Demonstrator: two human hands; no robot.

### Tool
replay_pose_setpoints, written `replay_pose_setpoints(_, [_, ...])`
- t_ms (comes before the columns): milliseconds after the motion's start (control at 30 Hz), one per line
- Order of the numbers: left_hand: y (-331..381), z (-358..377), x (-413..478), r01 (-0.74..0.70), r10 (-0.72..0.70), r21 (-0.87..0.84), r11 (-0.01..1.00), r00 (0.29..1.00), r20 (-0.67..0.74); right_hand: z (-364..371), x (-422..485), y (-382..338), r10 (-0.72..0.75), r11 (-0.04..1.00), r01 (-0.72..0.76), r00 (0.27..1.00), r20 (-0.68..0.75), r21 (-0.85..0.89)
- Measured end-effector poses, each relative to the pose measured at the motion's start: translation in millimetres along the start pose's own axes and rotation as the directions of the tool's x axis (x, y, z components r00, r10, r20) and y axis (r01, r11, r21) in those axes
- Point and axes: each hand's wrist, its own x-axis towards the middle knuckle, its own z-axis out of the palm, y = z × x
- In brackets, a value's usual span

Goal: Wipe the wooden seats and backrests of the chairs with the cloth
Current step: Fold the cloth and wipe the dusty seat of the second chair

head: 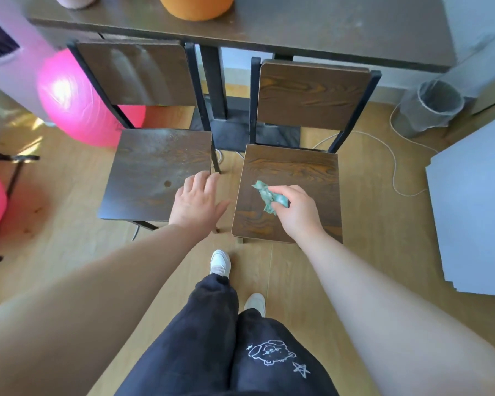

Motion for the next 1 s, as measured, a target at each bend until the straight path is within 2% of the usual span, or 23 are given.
replay_pose_setpoints(333, [-77,-62,-18,0.168,-0.168,-0.005,0.986,0.985,-0.044,26,25,-102,-0.071,0.997,0.071,0.997,0.018,-0.014])
replay_pose_setpoints(567, [-150,-89,5,0.260,-0.258,0.023,0.965,0.964,-0.065,68,61,-173,-0.117,0.990,0.118,0.993,0.016,-0.075])
replay_pose_setpoints(667, [-191,-102,21,0.243,-0.240,0.048,0.969,0.968,-0.068,96,74,-206,-0.103,0.990,0.100,0.995,-0.019,-0.101])
replay_pose_setpoints(1000, [-314,-134,84,0.038,-0.038,0.049,0.998,0.999,0.003,185,98,-300,0.053,0.997,-0.061,0.984,-0.170,-0.046])
